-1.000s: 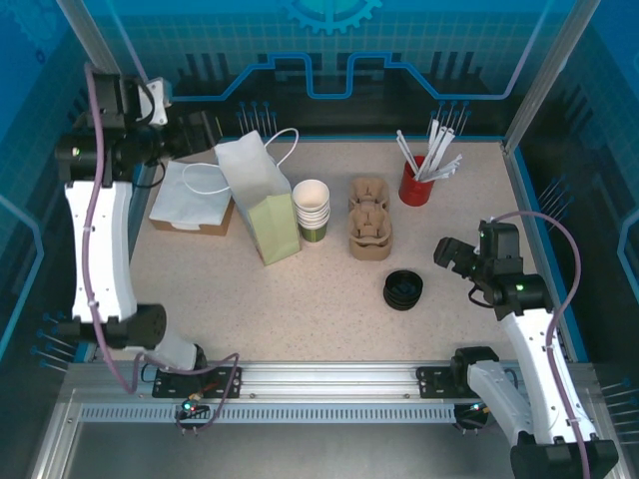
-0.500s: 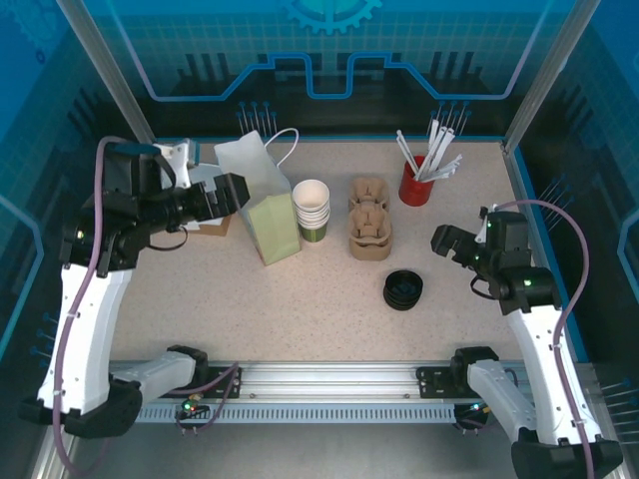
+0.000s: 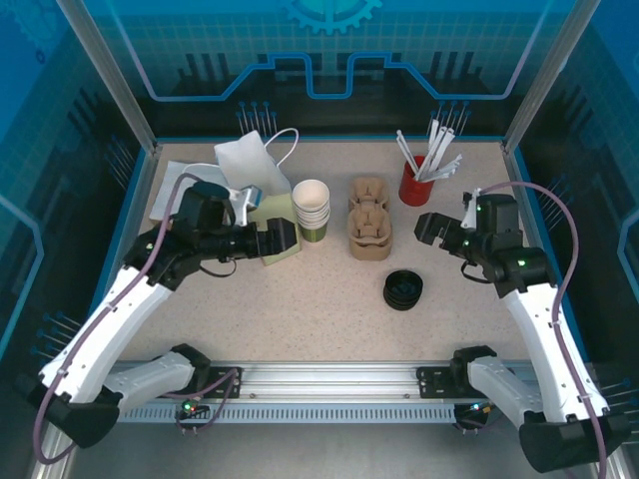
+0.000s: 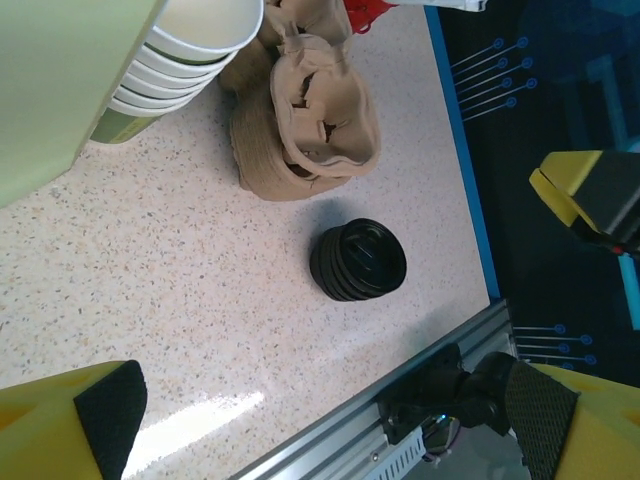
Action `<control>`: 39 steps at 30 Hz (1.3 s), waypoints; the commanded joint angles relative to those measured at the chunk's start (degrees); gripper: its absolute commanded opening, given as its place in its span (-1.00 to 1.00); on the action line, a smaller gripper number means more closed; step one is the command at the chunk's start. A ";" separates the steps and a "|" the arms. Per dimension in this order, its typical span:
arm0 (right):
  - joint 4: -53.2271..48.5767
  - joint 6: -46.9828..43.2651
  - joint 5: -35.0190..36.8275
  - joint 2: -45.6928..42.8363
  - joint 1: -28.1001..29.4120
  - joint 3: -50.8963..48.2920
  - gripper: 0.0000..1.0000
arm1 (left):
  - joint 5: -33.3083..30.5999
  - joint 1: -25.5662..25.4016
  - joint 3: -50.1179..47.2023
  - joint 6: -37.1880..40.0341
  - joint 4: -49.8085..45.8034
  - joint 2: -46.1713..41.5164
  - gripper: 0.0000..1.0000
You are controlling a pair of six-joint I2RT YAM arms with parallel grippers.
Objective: Pack the takeout coffee
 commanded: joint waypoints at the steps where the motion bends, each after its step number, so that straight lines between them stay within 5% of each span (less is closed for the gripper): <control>1: 1.40 0.76 -0.75 0.70 1.96 1.67 1.00 | -2.51 -0.42 -2.69 -0.54 8.24 0.51 0.94; 15: 1.88 1.57 -0.02 7.78 8.40 7.49 0.92 | -9.83 4.23 -4.47 6.05 11.24 6.56 0.97; 24: 2.93 2.95 -1.94 13.81 12.79 12.91 0.78 | -5.74 12.74 -3.99 9.36 9.72 7.16 0.97; 39: 6.09 5.95 -8.77 35.06 20.60 28.56 0.53 | -0.42 12.84 -13.77 6.93 7.90 -6.53 0.97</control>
